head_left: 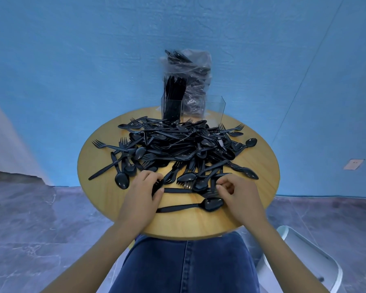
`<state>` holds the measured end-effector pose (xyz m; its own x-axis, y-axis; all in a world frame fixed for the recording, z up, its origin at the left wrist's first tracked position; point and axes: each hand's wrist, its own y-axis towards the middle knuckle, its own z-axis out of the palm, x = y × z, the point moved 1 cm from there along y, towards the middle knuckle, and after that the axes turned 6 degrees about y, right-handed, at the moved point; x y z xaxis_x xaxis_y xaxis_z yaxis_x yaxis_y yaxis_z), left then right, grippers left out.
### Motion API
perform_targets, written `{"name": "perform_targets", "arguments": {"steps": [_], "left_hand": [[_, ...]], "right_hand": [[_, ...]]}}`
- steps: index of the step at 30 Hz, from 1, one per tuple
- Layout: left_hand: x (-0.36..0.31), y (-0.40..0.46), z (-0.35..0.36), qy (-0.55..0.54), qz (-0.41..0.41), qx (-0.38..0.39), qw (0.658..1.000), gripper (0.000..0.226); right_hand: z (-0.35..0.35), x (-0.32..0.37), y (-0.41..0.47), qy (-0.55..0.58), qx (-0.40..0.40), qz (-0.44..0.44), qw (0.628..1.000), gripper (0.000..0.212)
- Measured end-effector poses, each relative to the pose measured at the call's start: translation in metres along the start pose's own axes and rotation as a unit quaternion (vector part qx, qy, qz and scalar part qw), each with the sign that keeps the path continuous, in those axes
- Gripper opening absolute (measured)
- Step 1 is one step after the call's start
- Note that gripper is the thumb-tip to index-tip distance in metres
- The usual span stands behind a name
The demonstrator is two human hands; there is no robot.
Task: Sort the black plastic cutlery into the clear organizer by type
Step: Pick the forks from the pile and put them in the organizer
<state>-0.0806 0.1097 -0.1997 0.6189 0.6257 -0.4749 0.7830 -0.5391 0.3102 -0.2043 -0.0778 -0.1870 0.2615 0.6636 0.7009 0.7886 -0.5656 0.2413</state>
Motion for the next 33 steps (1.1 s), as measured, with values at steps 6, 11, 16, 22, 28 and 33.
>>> {"name": "perform_targets", "arguments": {"steps": [6, 11, 16, 22, 28, 33], "left_hand": [[-0.001, 0.005, -0.010, 0.018, 0.019, -0.024, 0.999, 0.026], [-0.006, 0.013, -0.023, 0.040, 0.068, -0.073, 0.994, 0.022], [-0.011, 0.033, -0.043, 0.019, 0.088, -0.108, 0.990, 0.025], [-0.025, 0.056, -0.069, -0.105, 0.048, -0.116, 0.987, 0.026], [-0.034, 0.079, -0.090, -0.185, 0.004, -0.126, 0.974, 0.016], [-0.037, 0.086, -0.093, -0.257, -0.016, -0.129, 0.958, 0.012]], "right_hand": [[-0.015, 0.008, 0.017, -0.012, -0.034, -0.037, 0.999, 0.010], [-0.024, 0.012, 0.029, -0.008, -0.040, -0.084, 0.996, 0.014], [-0.025, 0.028, 0.045, 0.043, -0.026, -0.086, 0.995, 0.018], [-0.025, 0.063, 0.069, 0.169, -0.012, -0.086, 0.982, 0.026], [-0.031, 0.100, 0.089, 0.201, 0.005, -0.142, 0.969, 0.017], [-0.028, 0.092, 0.093, 0.195, -0.040, -0.103, 0.975, 0.020]]}}
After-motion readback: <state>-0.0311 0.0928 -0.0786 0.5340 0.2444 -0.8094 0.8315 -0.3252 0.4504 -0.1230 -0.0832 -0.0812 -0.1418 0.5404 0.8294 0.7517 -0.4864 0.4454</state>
